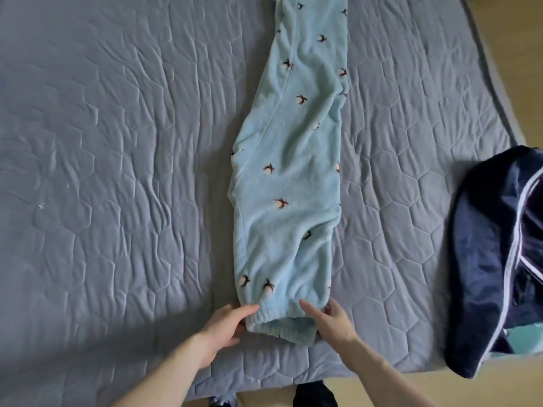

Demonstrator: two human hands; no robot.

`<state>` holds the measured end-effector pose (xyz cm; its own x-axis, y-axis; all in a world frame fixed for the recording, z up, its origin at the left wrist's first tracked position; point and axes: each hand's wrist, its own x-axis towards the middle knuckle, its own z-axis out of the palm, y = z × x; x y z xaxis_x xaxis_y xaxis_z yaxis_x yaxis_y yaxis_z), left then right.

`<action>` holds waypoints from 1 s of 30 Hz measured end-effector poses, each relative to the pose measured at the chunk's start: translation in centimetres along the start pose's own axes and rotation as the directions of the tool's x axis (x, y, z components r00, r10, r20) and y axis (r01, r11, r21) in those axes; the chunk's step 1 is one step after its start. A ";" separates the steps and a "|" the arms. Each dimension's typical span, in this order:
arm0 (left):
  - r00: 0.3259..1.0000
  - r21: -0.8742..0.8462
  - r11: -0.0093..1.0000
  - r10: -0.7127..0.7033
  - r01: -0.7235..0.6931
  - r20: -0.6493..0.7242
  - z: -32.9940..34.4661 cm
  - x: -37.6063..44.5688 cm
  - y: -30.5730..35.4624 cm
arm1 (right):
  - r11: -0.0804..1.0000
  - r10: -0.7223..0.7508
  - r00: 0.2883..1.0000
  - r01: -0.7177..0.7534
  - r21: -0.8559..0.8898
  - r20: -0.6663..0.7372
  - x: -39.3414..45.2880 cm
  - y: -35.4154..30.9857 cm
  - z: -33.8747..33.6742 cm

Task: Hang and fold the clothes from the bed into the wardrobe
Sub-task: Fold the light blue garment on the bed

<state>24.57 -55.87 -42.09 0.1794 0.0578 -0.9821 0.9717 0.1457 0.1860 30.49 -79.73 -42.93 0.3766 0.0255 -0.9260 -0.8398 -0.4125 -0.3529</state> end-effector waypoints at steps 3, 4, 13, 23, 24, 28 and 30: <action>0.999 -0.096 0.994 0.040 -0.042 -0.021 1.0 0.3 0.3 | 0.988 0.026 1.000 -0.024 0.152 -0.010 -0.5 -0.4 1.8; 0.997 -0.097 0.993 0.060 -0.065 -0.058 1.1 0.8 0.4 | 0.982 0.046 0.999 -0.042 0.185 -0.021 -0.7 -0.6 2.3; 0.975 0.214 0.968 0.162 -0.127 -0.152 0.5 -2.3 -0.5 | 0.990 0.094 0.988 -0.079 0.120 -0.119 -3.7 0.7 3.3; 0.998 0.291 0.955 -0.052 0.061 -0.039 -0.7 -11.4 -8.2 | 0.934 0.357 0.934 -0.357 0.018 0.014 -14.4 4.9 3.7; 0.997 0.295 0.952 -0.079 0.082 -0.022 -0.9 -12.2 -9.1 | 0.922 0.387 0.921 -0.388 0.003 0.027 -15.6 5.4 3.7; 0.974 0.301 0.930 -0.225 0.209 0.020 -1.3 -16.1 -11.6 | 0.864 0.502 0.859 -0.494 -0.094 0.097 -20.1 7.0 3.6; 0.968 0.281 0.930 -0.252 0.236 0.021 -1.6 -17.2 -11.4 | 0.848 0.529 0.838 -0.512 -0.138 0.135 -21.3 6.5 3.4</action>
<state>10.13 -56.92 -27.24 -0.0679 -0.0014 -0.9977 0.9895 -0.1283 -0.0672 15.70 -79.82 -25.91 -0.1813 -0.0733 -0.9807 -0.8508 -0.4885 0.1938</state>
